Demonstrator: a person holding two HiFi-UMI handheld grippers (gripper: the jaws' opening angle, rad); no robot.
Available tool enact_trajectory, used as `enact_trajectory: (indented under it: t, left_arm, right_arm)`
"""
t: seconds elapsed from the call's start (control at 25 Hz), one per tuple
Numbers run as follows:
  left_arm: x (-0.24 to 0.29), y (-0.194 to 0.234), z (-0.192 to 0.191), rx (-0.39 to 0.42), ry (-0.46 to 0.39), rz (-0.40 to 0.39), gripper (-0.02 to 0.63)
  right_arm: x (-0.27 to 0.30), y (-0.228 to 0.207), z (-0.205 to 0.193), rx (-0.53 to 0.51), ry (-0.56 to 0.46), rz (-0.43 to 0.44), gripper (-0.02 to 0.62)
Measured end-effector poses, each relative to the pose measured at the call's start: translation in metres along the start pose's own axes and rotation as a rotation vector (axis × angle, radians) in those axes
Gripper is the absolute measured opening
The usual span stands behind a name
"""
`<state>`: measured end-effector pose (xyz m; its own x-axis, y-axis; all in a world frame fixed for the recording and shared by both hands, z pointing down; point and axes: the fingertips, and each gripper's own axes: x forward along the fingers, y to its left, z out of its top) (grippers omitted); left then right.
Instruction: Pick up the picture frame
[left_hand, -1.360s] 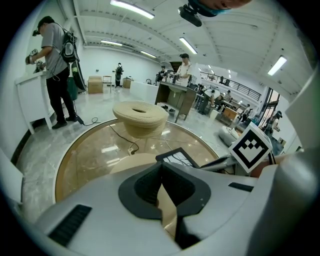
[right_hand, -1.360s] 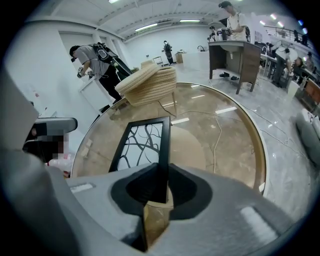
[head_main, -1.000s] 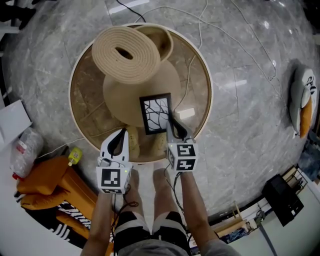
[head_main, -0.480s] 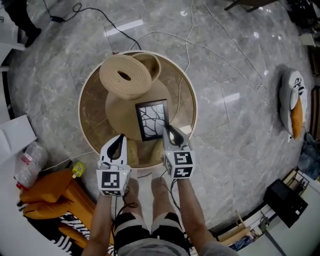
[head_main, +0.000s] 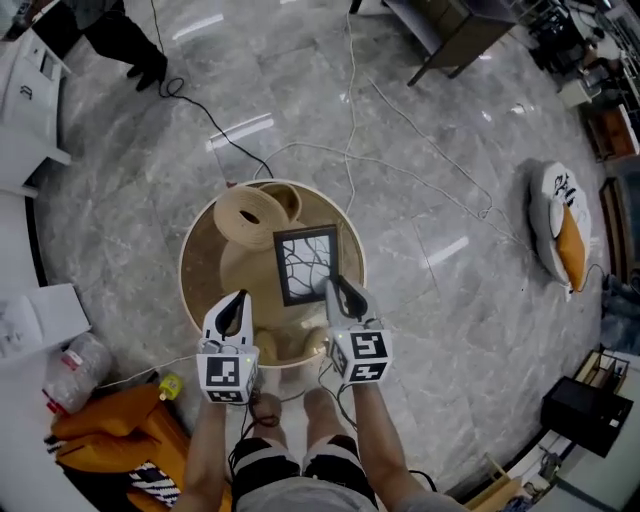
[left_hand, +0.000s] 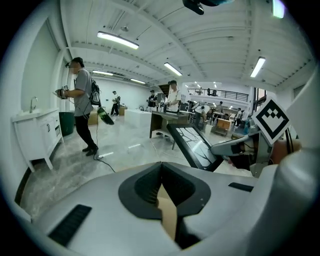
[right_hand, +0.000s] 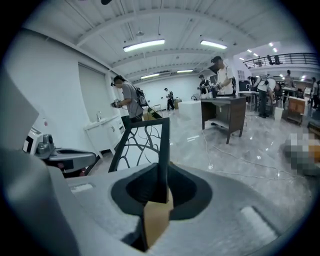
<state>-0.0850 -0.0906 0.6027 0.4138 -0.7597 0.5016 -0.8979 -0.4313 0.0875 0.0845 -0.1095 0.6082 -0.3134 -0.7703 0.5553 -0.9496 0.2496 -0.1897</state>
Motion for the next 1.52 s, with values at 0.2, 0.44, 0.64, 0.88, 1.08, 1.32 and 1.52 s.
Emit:
enact_trajectory:
  t: [0.2, 0.44, 0.64, 0.88, 1.08, 1.32, 1.52]
  left_arm:
    - [-0.03, -0.007, 0.069, 0.064, -0.085, -0.009, 0.018]
    - [-0.07, -0.018, 0.139, 0.089, -0.179, -0.023, 0.018]
    - [-0.109, -0.024, 0.182, 0.075, -0.244, -0.044, 0.018]
    - [-0.155, -0.023, 0.222, 0.125, -0.319, -0.032, 0.018]
    - [-0.188, -0.025, 0.236, 0.143, -0.342, -0.015, 0.018]
    - [-0.228, -0.023, 0.244, 0.158, -0.366, -0.001, 0.017]
    - [-0.246, -0.015, 0.242, 0.173, -0.372, 0.002, 0.017]
  right_arm:
    - [-0.046, 0.01, 0.065, -0.01, -0.12, -0.023, 0.061]
    - [-0.107, 0.024, 0.128, -0.009, -0.249, -0.051, 0.061]
    - [-0.154, 0.039, 0.17, -0.023, -0.347, -0.067, 0.061]
    - [-0.201, 0.063, 0.206, -0.059, -0.452, -0.076, 0.061]
    - [-0.235, 0.076, 0.218, -0.092, -0.497, -0.08, 0.063]
    - [-0.272, 0.094, 0.229, -0.152, -0.554, -0.092, 0.063]
    - [-0.286, 0.103, 0.225, -0.166, -0.567, -0.111, 0.063]
